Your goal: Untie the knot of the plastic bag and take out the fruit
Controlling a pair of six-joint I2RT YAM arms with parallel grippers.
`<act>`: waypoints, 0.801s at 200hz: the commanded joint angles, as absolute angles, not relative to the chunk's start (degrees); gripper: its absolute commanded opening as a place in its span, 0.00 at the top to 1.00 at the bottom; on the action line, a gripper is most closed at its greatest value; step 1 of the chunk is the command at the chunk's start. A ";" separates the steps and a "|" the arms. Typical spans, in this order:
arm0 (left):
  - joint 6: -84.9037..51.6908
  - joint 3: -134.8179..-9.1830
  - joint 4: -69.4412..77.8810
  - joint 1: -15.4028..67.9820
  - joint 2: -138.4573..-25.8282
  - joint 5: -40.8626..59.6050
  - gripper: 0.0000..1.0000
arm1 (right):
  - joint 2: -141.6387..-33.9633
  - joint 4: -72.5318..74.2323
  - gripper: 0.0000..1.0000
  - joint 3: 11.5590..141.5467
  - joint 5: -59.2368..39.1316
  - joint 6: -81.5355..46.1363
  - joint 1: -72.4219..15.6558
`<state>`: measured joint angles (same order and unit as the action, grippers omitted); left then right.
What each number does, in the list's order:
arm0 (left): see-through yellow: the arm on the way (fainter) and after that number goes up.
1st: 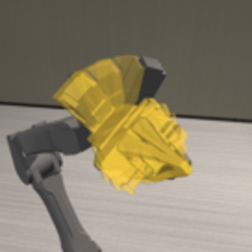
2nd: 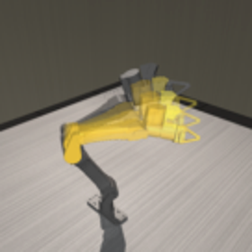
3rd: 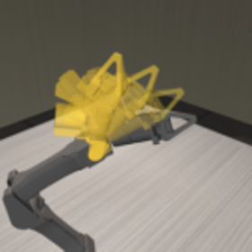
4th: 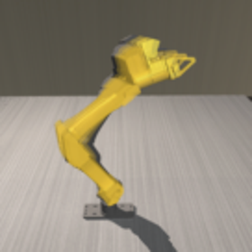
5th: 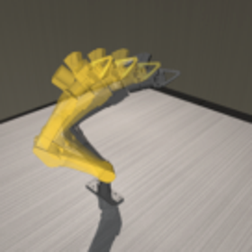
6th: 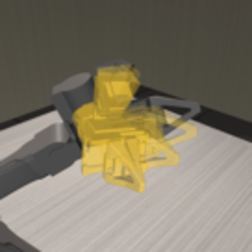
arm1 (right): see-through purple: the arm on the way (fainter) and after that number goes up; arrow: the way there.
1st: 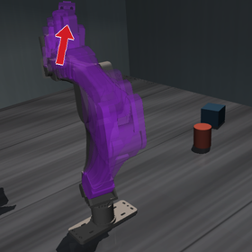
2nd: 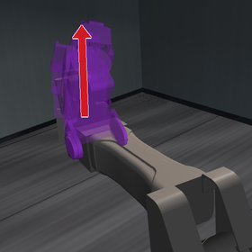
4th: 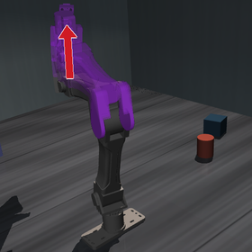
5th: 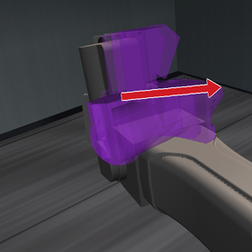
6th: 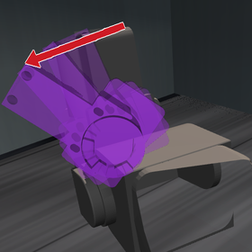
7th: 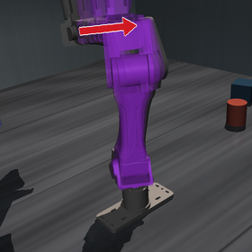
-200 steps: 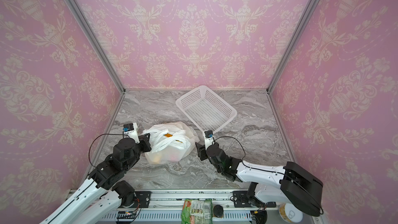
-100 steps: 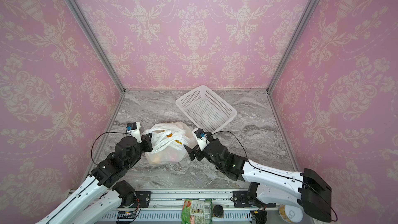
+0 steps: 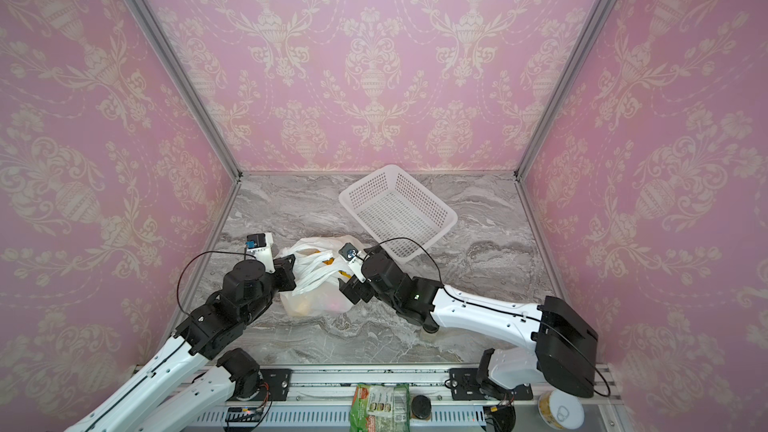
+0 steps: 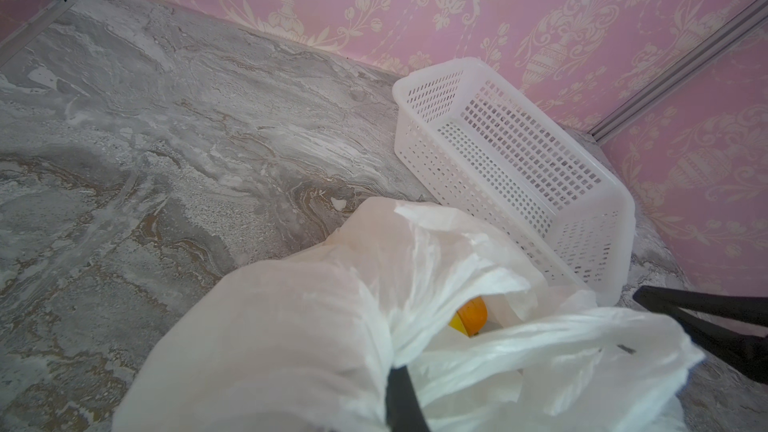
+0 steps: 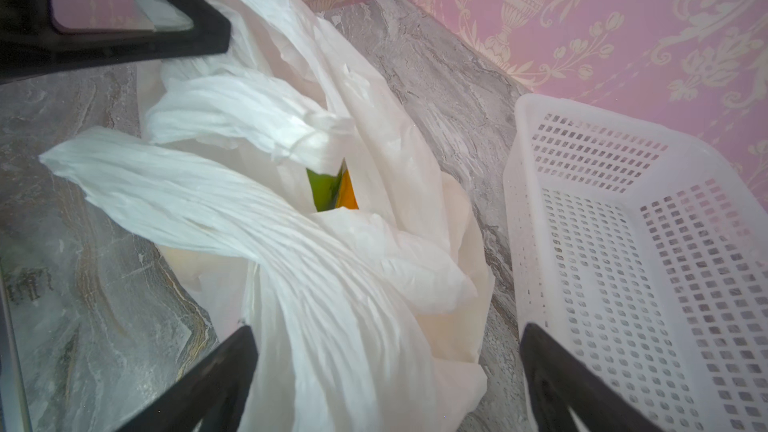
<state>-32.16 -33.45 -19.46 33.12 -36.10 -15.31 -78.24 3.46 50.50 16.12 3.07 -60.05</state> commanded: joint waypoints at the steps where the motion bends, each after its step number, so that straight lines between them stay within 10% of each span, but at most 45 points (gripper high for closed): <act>1: -30.50 -35.44 -21.13 32.67 -35.57 -13.97 1.00 | -80.05 2.55 0.00 54.00 18.18 4.81 -60.31; 54: -30.50 -35.67 -22.11 32.69 -34.27 -13.19 1.00 | -90.73 2.17 0.02 64.39 27.35 3.15 -59.89; 116: -29.36 -35.70 -23.94 32.61 -32.96 -14.61 1.00 | -85.63 4.62 0.47 61.67 28.55 -6.95 -54.91; 160: -28.14 -36.27 -23.83 32.61 -32.52 -14.98 0.90 | -79.46 7.25 0.59 54.65 24.25 -13.86 -51.71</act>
<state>-30.48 -34.04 -22.46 33.10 -33.32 -14.26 -81.91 4.71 57.21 26.04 -8.08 -51.90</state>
